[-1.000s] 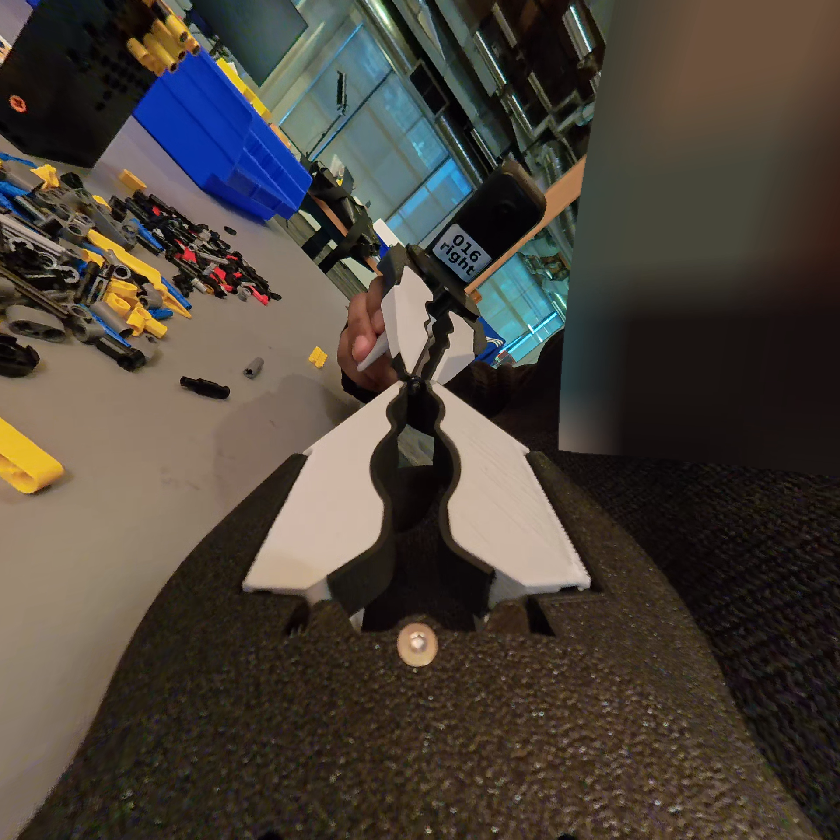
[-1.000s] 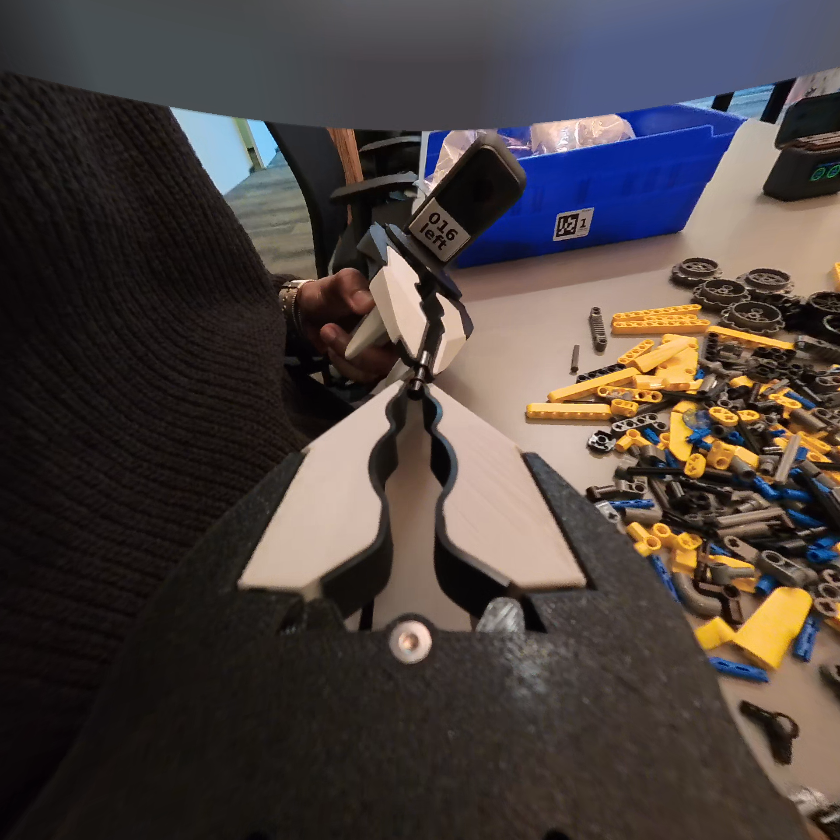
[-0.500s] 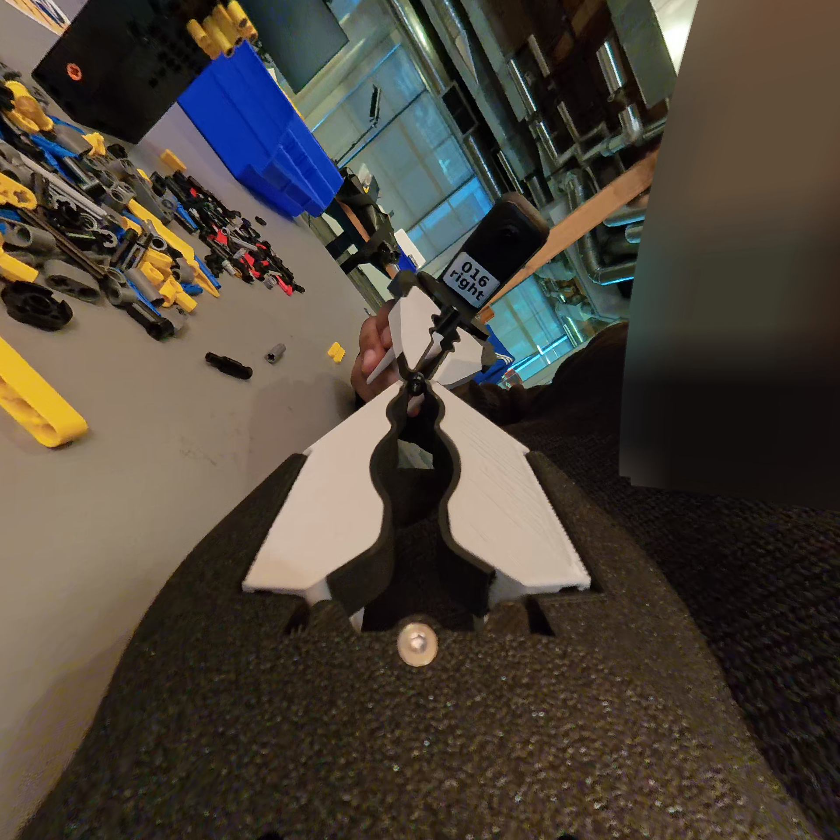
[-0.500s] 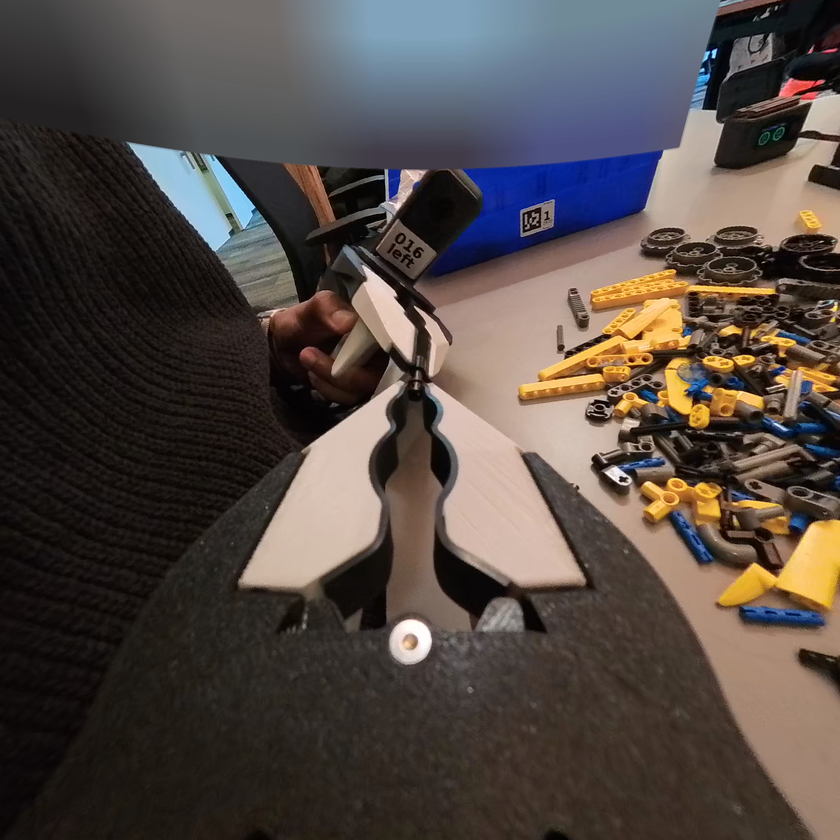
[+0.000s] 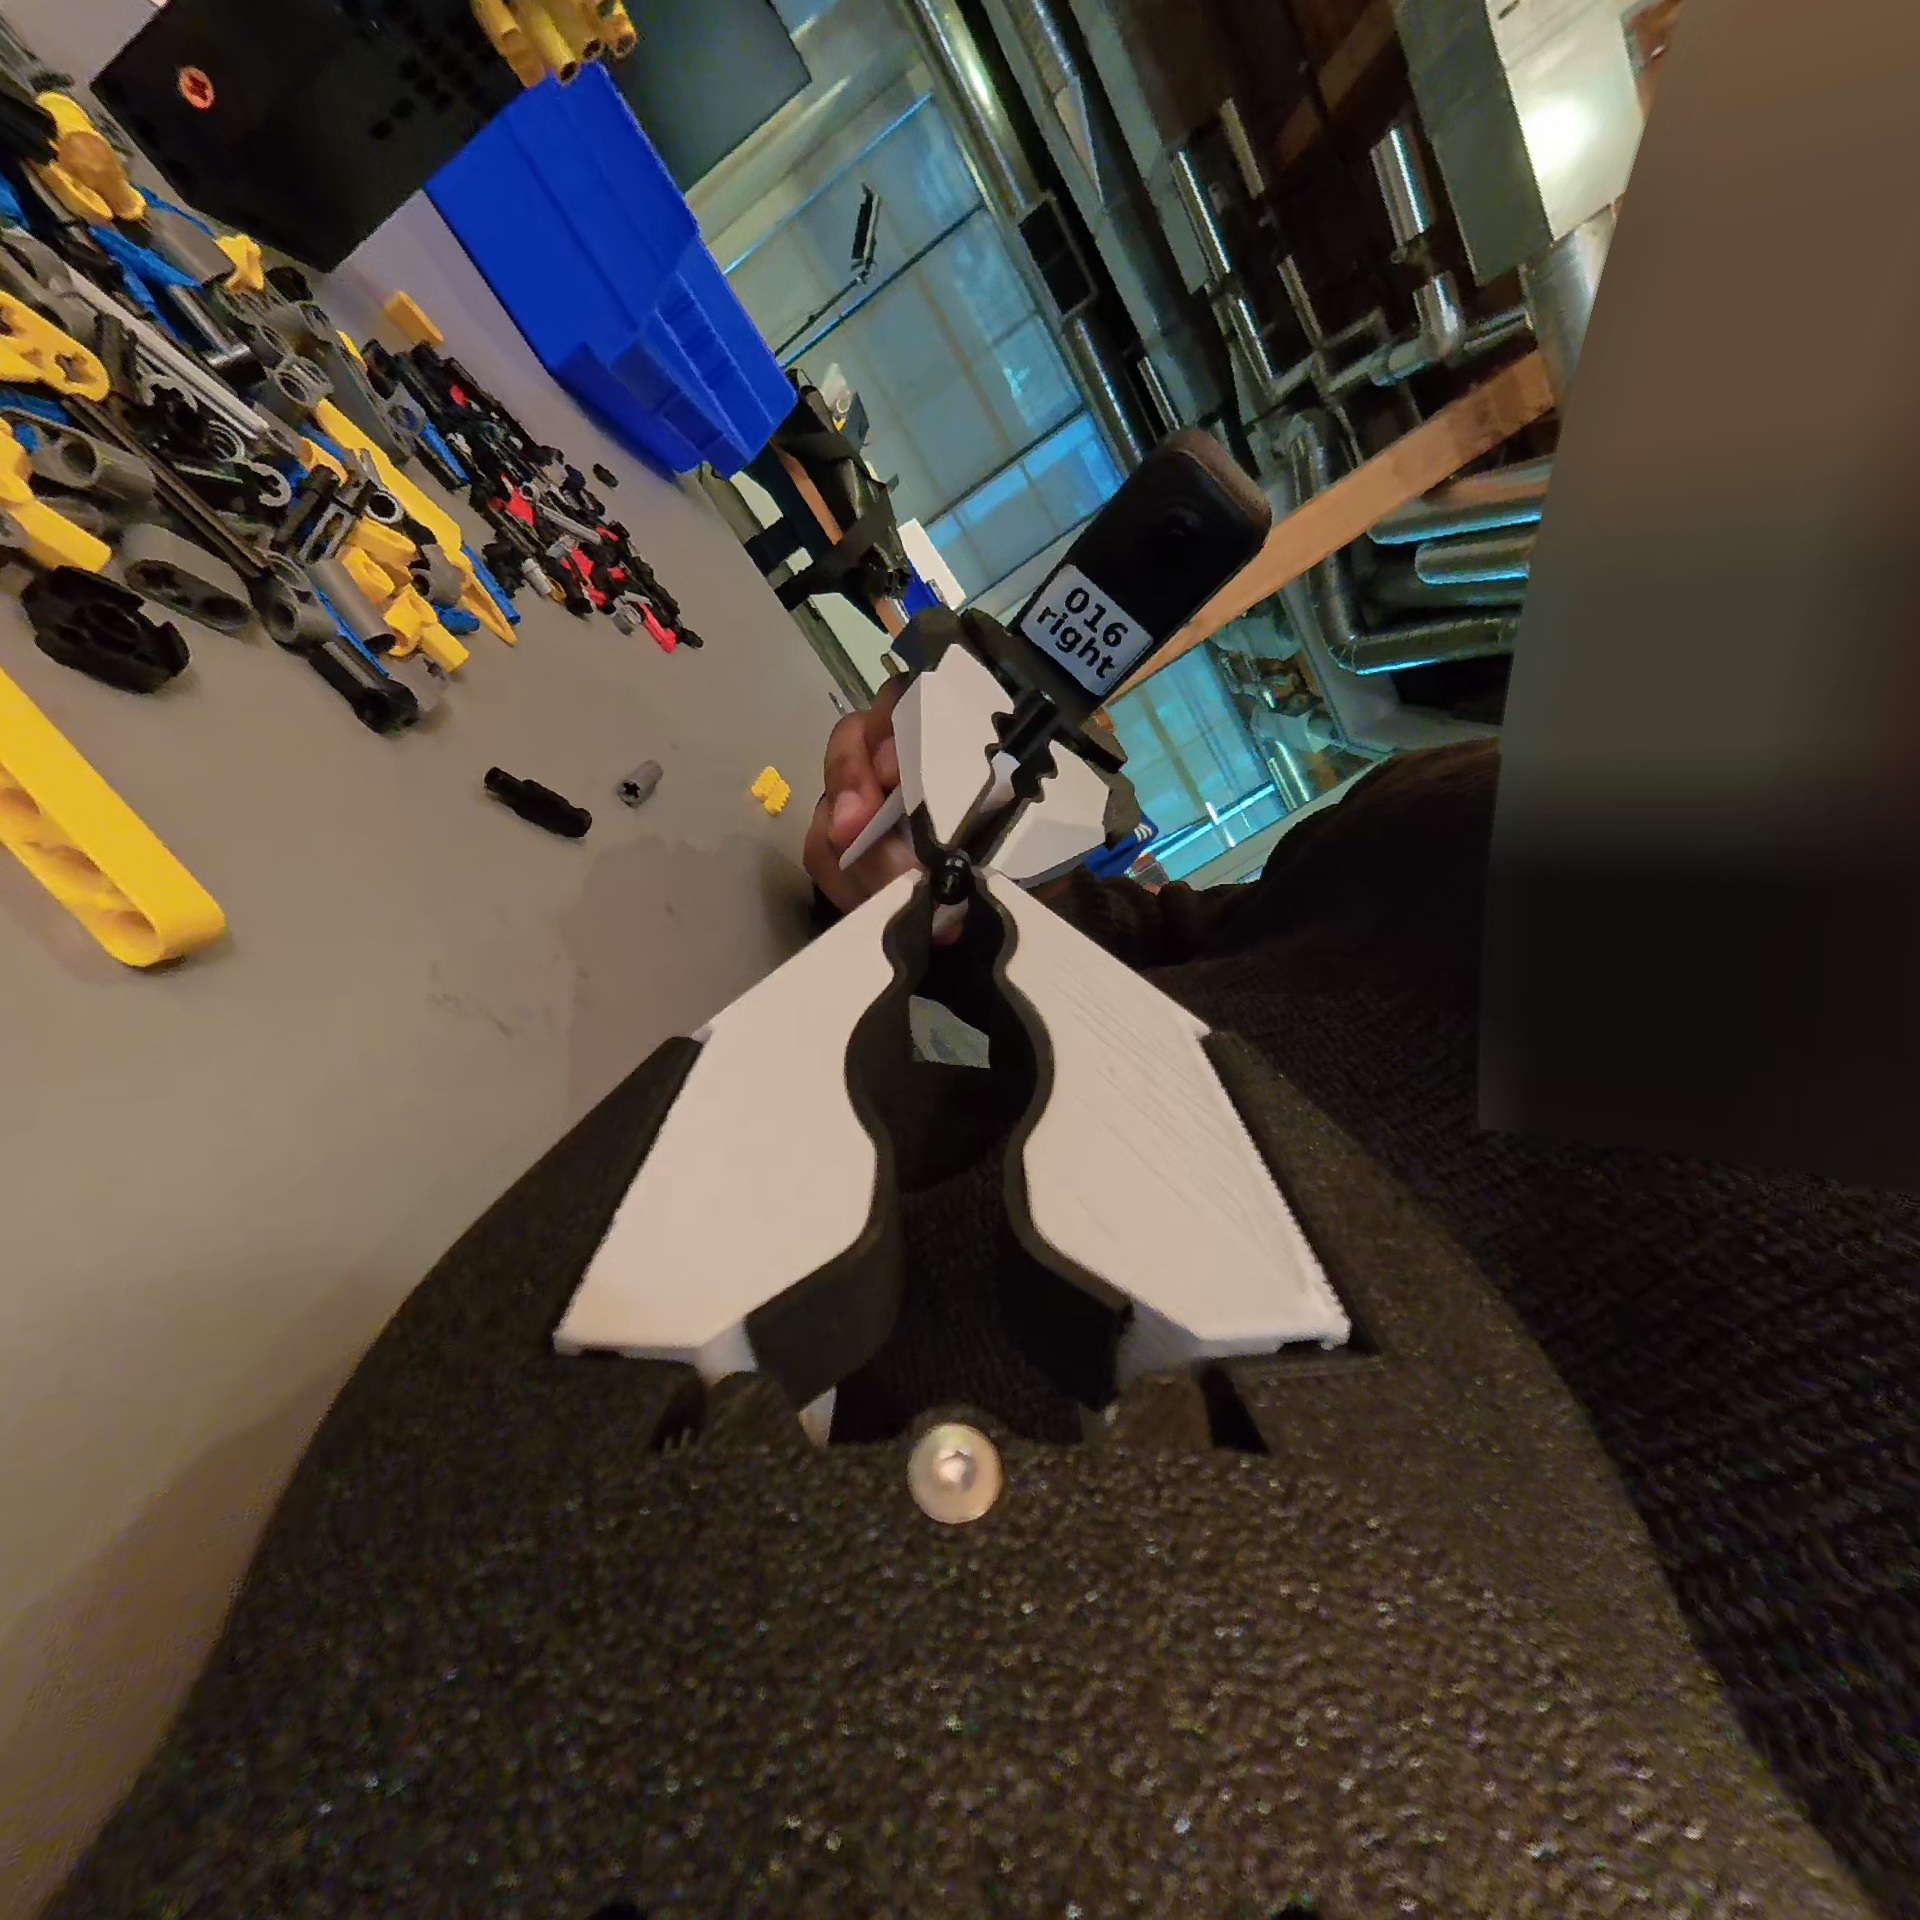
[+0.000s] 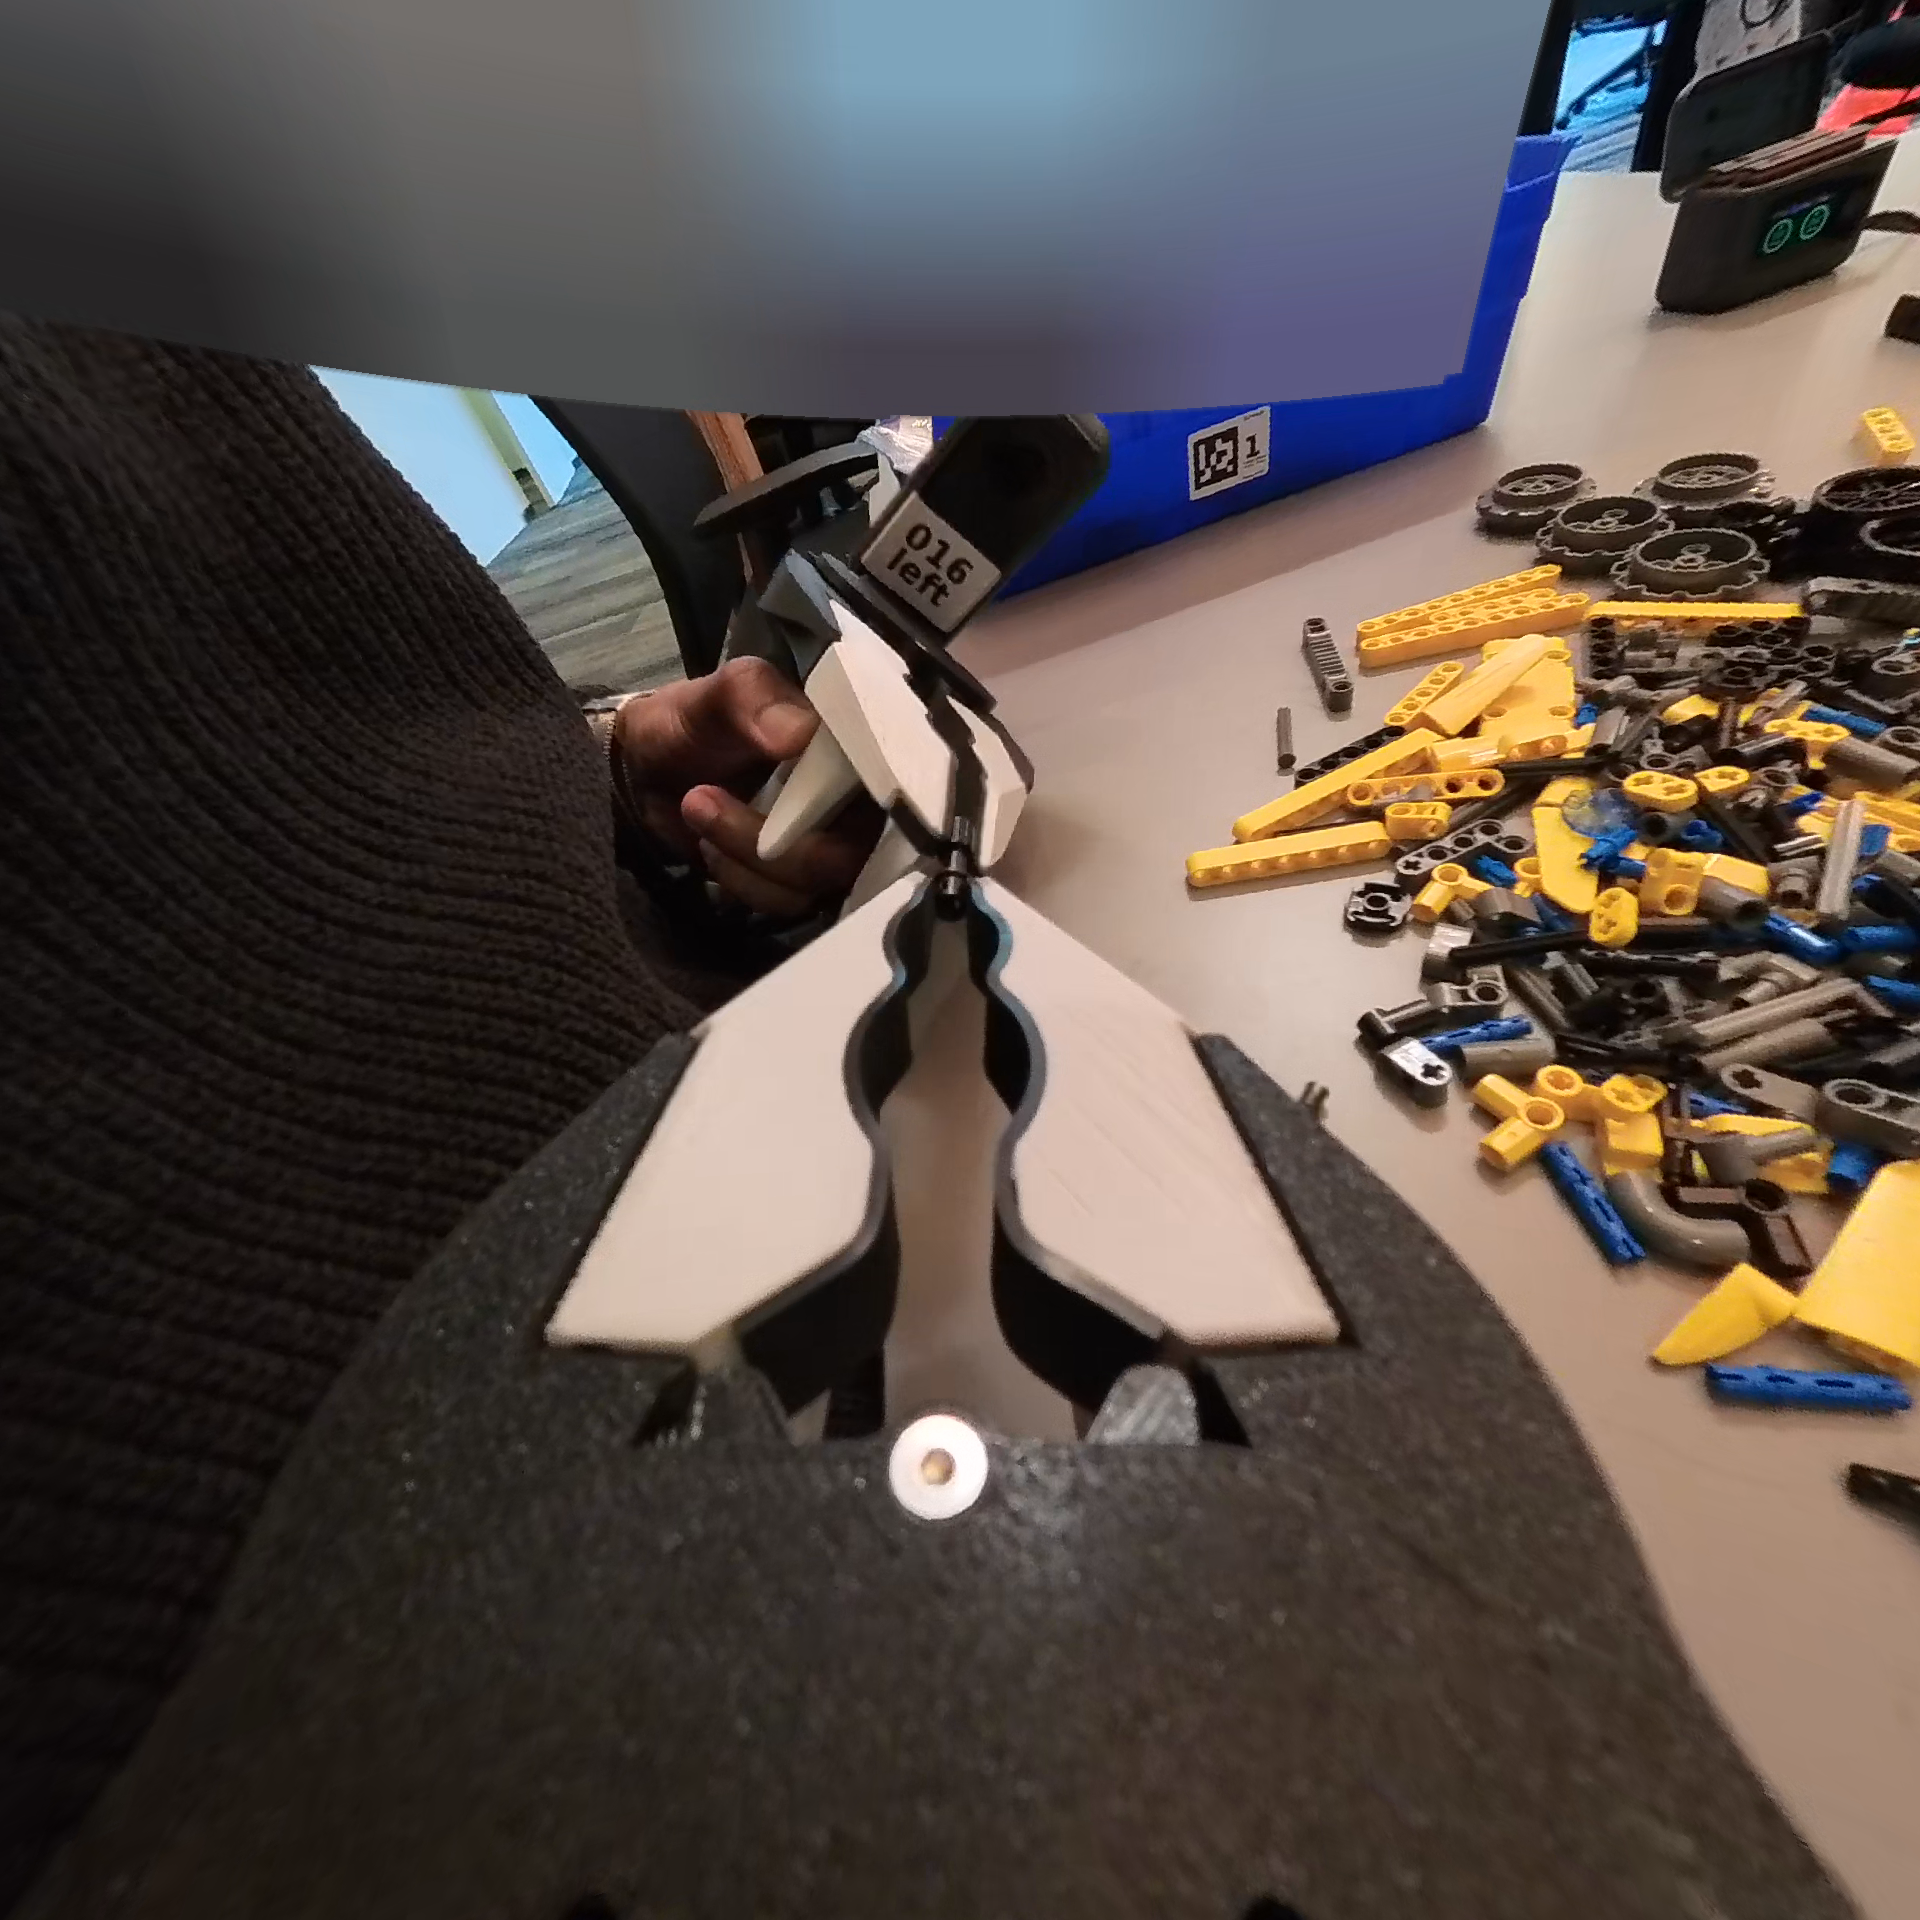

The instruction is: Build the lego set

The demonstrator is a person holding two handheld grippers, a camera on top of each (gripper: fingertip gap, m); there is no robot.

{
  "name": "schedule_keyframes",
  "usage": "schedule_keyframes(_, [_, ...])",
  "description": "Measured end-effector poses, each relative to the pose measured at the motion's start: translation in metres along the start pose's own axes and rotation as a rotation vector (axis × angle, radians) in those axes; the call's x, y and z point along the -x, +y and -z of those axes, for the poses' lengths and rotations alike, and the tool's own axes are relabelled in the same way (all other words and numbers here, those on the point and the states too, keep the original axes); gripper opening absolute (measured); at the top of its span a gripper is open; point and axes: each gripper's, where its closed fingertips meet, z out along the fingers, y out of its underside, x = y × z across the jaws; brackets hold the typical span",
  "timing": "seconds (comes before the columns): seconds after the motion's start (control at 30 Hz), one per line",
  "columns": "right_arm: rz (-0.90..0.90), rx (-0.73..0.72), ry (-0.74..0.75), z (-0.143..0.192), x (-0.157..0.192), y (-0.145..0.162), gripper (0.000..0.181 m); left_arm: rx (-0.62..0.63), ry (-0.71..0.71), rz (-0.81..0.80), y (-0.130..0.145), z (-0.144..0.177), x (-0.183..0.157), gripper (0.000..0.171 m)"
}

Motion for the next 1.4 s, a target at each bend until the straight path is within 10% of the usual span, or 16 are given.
schedule_keyframes(0.93, [-0.043,0.019,-0.072,-0.003,0.006,0.002,0.004,0.054,-0.013,-0.029,0.007,-0.004,-0.003,0.006])
schedule_keyframes(1.4, [0.15,-0.1,0.091,0.015,-0.021,-0.049,0.006,0.023,-0.008,-0.245,-0.046,-0.023,-0.019,0.006])
